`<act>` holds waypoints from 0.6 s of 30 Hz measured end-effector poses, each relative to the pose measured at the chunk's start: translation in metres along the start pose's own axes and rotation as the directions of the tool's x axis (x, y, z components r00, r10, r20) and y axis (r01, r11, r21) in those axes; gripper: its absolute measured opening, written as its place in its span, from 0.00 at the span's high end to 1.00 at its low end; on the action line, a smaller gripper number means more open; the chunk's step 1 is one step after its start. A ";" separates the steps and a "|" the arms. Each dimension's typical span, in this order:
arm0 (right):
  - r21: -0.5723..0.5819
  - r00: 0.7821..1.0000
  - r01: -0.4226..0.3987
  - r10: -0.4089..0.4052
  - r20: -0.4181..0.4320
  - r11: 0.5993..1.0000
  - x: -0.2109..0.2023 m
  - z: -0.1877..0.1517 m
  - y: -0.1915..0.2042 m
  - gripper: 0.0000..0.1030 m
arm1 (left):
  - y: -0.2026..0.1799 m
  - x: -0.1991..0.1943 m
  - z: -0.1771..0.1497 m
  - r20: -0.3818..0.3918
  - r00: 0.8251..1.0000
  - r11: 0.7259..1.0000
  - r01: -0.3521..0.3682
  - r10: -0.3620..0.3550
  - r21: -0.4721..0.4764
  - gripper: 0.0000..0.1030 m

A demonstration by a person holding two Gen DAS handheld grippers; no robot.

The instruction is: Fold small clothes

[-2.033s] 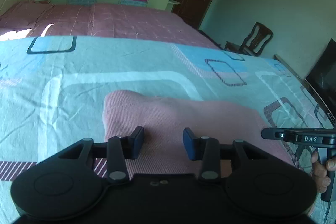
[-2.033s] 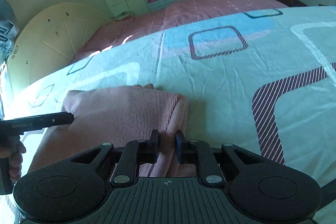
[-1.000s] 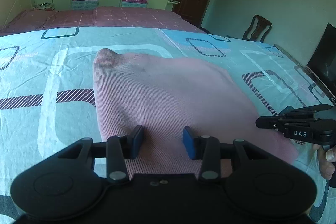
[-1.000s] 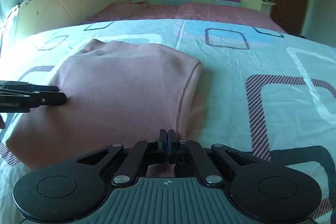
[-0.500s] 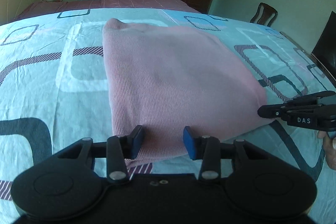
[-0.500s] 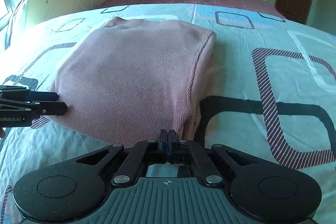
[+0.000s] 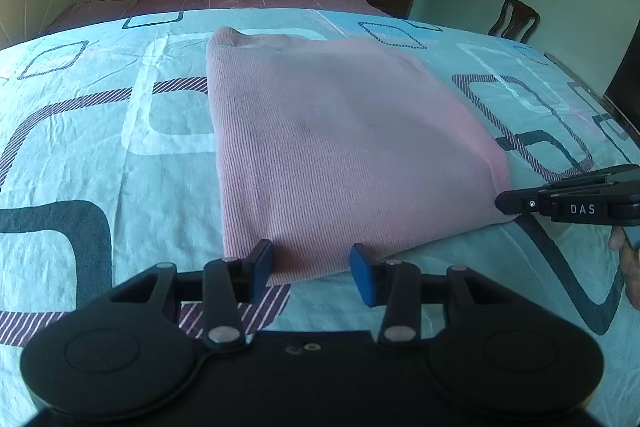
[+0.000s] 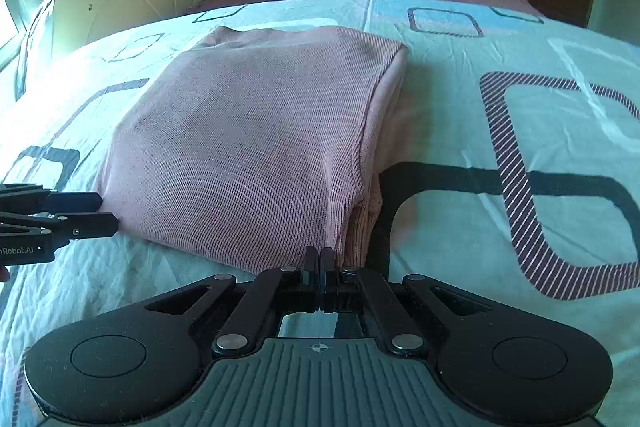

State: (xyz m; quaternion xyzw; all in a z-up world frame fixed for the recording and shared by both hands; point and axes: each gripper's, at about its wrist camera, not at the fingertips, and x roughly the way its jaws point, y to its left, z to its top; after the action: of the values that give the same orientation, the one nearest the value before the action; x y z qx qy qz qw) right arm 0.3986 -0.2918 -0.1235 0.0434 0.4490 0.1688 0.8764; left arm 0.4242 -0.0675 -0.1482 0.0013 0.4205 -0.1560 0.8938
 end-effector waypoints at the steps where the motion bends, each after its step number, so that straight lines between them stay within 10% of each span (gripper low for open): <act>1: -0.004 1.000 -0.003 0.003 -0.001 1.000 -0.001 0.001 0.000 1.00 | -0.001 0.000 0.000 -0.001 1.000 1.000 -0.004 0.004 0.003 0.60; 4: 0.006 1.000 -0.026 0.026 0.009 1.000 -0.007 0.003 -0.003 1.00 | -0.002 -0.006 0.002 -0.001 1.000 1.000 -0.008 0.008 -0.011 0.58; 7: 0.098 0.991 -0.106 0.098 0.086 0.989 -0.025 0.007 -0.018 1.00 | 0.002 -0.029 0.006 0.103 0.994 0.998 0.032 -0.025 -0.062 0.21; 9: 0.180 0.982 -0.165 0.146 0.117 0.970 -0.029 0.012 -0.036 0.95 | 0.010 -0.036 0.013 0.149 0.988 0.994 0.044 -0.029 -0.099 0.17; 12: 0.300 0.969 -0.223 0.177 0.172 0.928 -0.029 0.023 -0.066 0.28 | 0.025 -0.028 0.027 0.158 0.987 0.987 0.054 -0.031 -0.148 0.24; 18: 0.381 0.941 -0.336 0.284 0.185 0.862 -0.003 0.054 -0.104 0.37 | 0.064 0.016 0.056 0.126 0.978 0.928 0.200 -0.169 -0.315 0.26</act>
State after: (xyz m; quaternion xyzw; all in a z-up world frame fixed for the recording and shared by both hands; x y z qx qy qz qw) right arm 0.4664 -0.3862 -0.1126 0.3067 0.4065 0.2076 0.8352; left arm 0.4938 -0.0180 -0.1320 -0.1937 0.3952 -0.1675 0.8822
